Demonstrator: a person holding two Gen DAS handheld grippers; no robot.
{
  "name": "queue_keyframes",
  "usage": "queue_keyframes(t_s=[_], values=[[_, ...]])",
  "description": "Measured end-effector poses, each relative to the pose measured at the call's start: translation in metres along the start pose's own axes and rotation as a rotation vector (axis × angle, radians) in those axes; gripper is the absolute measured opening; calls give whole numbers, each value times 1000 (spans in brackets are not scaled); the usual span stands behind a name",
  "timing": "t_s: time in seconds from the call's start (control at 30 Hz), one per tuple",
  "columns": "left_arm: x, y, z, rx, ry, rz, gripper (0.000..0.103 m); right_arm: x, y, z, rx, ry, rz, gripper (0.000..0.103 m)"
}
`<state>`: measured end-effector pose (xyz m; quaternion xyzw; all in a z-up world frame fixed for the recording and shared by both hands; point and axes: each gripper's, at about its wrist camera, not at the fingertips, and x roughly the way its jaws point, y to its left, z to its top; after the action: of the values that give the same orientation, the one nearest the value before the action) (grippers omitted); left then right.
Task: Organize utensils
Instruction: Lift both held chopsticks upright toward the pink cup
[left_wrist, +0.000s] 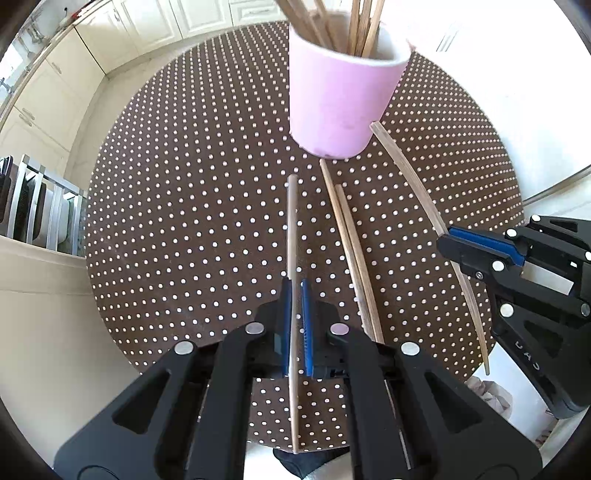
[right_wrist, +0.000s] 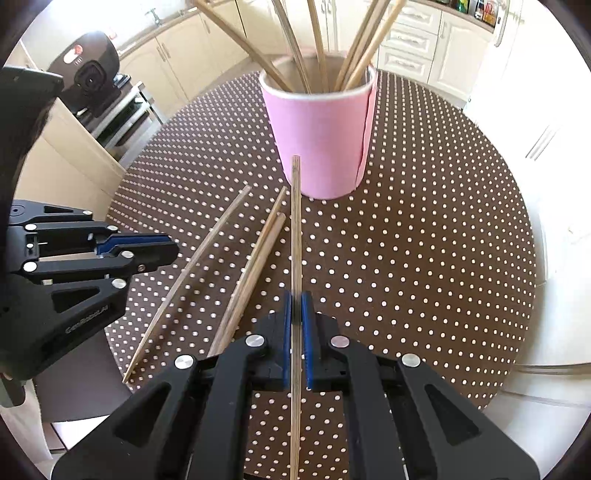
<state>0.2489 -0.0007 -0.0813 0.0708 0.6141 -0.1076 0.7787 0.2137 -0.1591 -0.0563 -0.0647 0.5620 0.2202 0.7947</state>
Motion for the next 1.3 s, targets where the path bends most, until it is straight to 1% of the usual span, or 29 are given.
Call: queue_keyframes(t_s=[0.13, 0.2, 0.23, 0.27, 0.37, 0.43, 0.5, 0.57, 0.6, 0.63, 0.7, 0.73, 0.77, 0.8, 0.9, 0.93, 1.03, 1.1, 1.2, 1.3], values=[[-8, -6, -3, 9, -12, 3, 6, -12, -2, -4, -10, -35, -25, 4], [-5, -8, -2, 25, -29, 13, 6, -12, -3, -5, -2, -22, -1, 4], [-3, -8, -1, 42, -32, 14, 6, -11, -5, -5, 5, -21, -3, 4], [2, -13, 6, 42, -24, 6, 6, -10, -5, -6, 6, -20, -5, 4], [16, -5, 10, 0, 34, -30, 7, -4, -10, -5, 22, -3, -6, 4], [26, 0, 11, -4, 69, -41, 9, 0, -14, -6, 33, 9, -6, 4], [34, 5, 11, -27, 98, -39, 18, 5, -18, -5, 39, 21, -8, 4], [40, 9, 11, -53, 111, -55, 39, 9, -19, -4, 44, 32, -3, 4], [41, 10, 11, -58, 103, -51, 44, 11, -19, -4, 47, 36, -3, 4], [41, 10, 10, -54, 91, -36, 46, 13, -20, -3, 46, 41, -3, 4], [44, 9, 9, -49, 98, -18, 45, 18, -19, -2, 50, 51, 0, 4], [46, 9, 9, -52, 110, -25, 34, 19, -19, -2, 50, 55, 3, 4], [51, 7, 8, -45, 127, -32, 29, 21, -18, -2, 49, 60, 8, 4], [55, 5, 6, -27, 139, -27, 29, 23, -16, -1, 47, 63, 10, 4], [60, 3, 2, -1, 125, 9, 28, 28, -12, 2, 39, 67, 14, 4], [61, 1, 1, -5, 123, 26, 26, 30, -11, 5, 35, 70, 15, 4], [60, -10, 0, 4, 137, 73, 7, 33, -7, 6, 30, 77, 13, 4], [57, -22, 0, -6, 142, 89, 7, 34, -3, 7, 32, 78, 19, 4], [58, -19, 1, -60, 141, 60, 7, 31, -3, 5, 36, 67, 27, 4], [58, -14, -3, -62, 122, 61, 7, 26, -2, 3, 36, 51, 27, 4]])
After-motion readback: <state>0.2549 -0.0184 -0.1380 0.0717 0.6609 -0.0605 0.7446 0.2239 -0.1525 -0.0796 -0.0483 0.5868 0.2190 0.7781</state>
